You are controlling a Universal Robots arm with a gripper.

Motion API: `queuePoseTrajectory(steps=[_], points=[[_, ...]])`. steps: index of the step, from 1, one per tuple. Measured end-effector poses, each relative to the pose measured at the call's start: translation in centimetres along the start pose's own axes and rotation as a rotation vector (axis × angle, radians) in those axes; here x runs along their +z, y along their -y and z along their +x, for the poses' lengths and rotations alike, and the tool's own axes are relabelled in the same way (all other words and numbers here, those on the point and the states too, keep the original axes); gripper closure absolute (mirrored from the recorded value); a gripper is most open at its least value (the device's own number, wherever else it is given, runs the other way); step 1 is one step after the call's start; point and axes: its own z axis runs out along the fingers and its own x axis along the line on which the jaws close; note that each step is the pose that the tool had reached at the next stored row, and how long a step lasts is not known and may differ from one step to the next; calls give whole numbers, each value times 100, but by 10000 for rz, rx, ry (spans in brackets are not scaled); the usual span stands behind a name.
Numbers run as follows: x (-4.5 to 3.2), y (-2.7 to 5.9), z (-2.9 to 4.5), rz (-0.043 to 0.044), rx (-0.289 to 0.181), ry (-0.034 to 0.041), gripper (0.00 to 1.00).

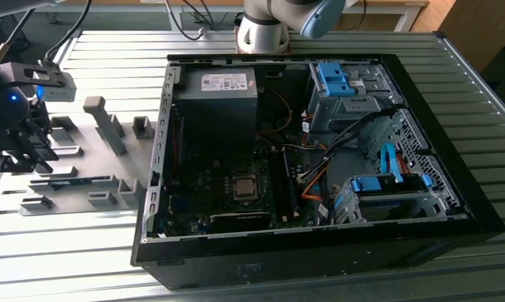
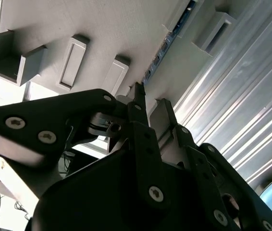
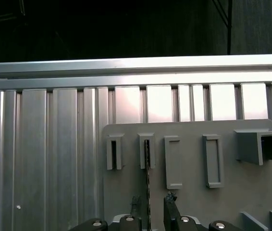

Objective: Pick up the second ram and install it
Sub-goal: 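Pick up the second ram and move it above second insertion slot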

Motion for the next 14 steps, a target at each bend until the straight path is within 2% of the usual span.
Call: queuePoseTrajectory(steps=[11, 13, 14], points=[[1, 0, 0, 6, 1, -8, 68], [2, 0, 0, 6, 1, -9, 61], [3, -1, 0, 8, 1, -9, 61]])
